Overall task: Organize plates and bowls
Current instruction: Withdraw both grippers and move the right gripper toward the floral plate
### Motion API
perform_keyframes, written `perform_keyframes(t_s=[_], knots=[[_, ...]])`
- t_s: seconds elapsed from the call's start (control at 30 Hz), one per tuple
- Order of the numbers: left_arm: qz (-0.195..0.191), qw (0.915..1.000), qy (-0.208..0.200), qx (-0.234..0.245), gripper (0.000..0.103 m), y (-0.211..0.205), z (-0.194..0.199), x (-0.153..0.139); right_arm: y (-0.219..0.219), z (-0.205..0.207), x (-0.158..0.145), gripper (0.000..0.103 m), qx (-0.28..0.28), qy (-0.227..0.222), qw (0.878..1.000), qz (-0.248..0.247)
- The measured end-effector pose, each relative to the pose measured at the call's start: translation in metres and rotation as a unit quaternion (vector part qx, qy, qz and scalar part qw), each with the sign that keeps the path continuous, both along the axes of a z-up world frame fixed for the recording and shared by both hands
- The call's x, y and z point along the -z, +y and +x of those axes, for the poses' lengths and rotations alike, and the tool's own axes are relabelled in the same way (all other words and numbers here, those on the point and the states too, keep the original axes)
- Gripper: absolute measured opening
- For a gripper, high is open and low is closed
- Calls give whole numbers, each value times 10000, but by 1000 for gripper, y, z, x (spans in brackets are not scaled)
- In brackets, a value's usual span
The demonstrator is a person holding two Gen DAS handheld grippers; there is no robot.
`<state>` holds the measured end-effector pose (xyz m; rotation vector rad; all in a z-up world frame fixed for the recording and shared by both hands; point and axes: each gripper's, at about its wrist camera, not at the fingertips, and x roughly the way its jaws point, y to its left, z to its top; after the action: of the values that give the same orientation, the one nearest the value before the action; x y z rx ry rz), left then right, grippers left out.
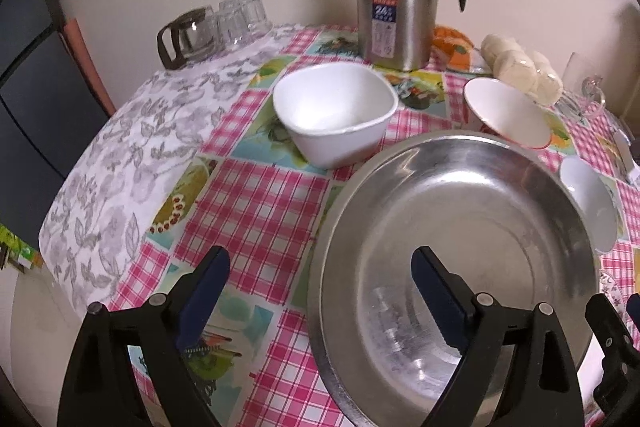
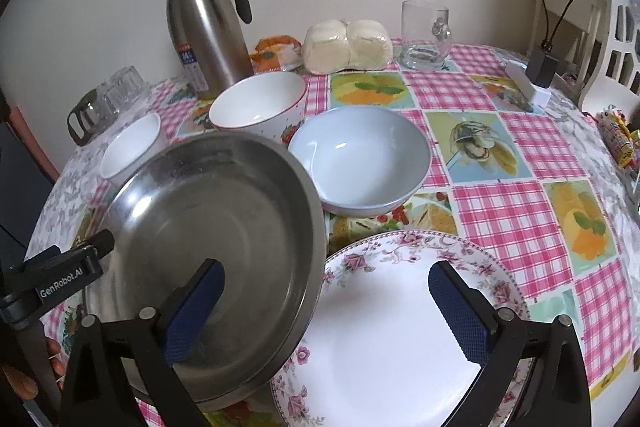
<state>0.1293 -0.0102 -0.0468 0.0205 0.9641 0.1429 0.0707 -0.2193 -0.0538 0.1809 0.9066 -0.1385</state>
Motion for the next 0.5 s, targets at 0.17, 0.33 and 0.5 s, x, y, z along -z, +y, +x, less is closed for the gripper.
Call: perform_keyframes(t_s=[0.17,0.33,0.5], knots=[[-97,9988,-419,216,93,-9,-7,-17,-12,-5,-8,103,131,-72,9999,46],[-456,9932,-863,641,93,-29,-17,-38,-38,-17,-21,103,421,-278,9987,78],[-1003,9816,-1096,1201,93,-55,-30,-53,-72,-34,-30,103,783,-474,9955,253]])
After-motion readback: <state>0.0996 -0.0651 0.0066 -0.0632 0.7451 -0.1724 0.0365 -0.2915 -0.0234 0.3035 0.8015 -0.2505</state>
